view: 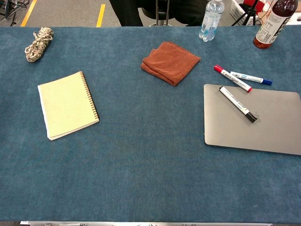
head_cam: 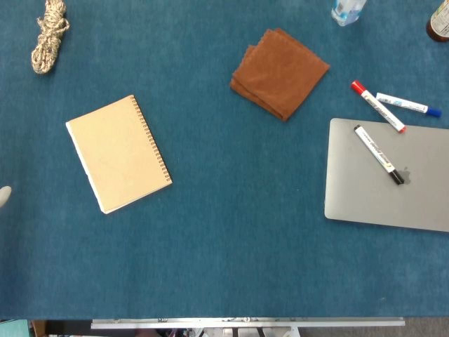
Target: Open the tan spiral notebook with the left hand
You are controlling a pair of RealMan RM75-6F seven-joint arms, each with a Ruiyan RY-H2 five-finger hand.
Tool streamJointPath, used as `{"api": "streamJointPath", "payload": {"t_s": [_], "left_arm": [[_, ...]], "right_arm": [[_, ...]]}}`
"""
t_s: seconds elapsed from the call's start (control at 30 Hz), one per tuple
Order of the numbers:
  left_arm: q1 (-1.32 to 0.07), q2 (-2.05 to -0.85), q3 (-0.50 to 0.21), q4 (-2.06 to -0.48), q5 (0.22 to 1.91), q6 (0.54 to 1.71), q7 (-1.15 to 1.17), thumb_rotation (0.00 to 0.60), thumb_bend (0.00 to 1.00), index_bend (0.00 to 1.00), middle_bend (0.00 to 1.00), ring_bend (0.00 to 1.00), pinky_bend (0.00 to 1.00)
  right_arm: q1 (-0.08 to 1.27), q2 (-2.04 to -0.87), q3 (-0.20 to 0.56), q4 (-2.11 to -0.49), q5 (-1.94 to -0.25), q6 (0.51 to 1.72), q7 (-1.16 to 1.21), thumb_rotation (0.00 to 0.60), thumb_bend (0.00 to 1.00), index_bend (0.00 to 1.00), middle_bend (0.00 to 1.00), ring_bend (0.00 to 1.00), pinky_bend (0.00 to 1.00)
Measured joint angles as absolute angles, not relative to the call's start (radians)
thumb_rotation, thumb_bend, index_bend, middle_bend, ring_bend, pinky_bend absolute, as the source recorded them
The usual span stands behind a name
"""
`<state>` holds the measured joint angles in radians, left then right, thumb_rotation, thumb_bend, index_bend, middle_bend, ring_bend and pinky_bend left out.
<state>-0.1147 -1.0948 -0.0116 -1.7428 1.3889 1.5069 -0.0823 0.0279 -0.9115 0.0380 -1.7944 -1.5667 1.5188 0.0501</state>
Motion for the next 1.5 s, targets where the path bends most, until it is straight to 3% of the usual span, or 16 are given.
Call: {"api": "streamJointPath", "payload": {"t_s": [0.2, 0.6, 1.03, 1.5], "left_arm": [[-0.125, -1.095, -0.013, -1.717, 1.413, 1.477, -0.11, 0.6, 0.14, 0.02, 0.0, 0.0, 0.0], [-0.259, -1.107, 0.016, -1.501, 1.58, 1.282, -0.299, 0.6, 0.14, 0.06, 0.03, 0.0, 0.0], [-0.423, -1.253, 0.066, -1.17, 1.813, 1.245, -0.449, 0.6, 0.14, 0.12, 0.04, 0.0, 0.0], [-0.497, -1.454, 0.116, -0.826, 1.84, 1.225, -0.554, 0.6, 0.14, 0.13, 0.04, 0.0, 0.0]], "right_arm": [[0.026, -0.903, 0.041, -1.795, -1.567, 1.527, 0.053, 0.6, 0.13, 0.29, 0.31, 0.19, 0.28], [0.025, -0.879, 0.05, -1.82, -1.593, 1.558, 0.044, 0.6, 0.13, 0.29, 0.31, 0.18, 0.28], [0.012, -0.868, 0.041, -1.85, -1.607, 1.576, 0.013, 0.6, 0.13, 0.29, 0.31, 0.18, 0.28], [0.006, -0.872, 0.035, -1.865, -1.598, 1.569, -0.016, 0.6, 0.13, 0.29, 0.31, 0.19, 0.28]]}}
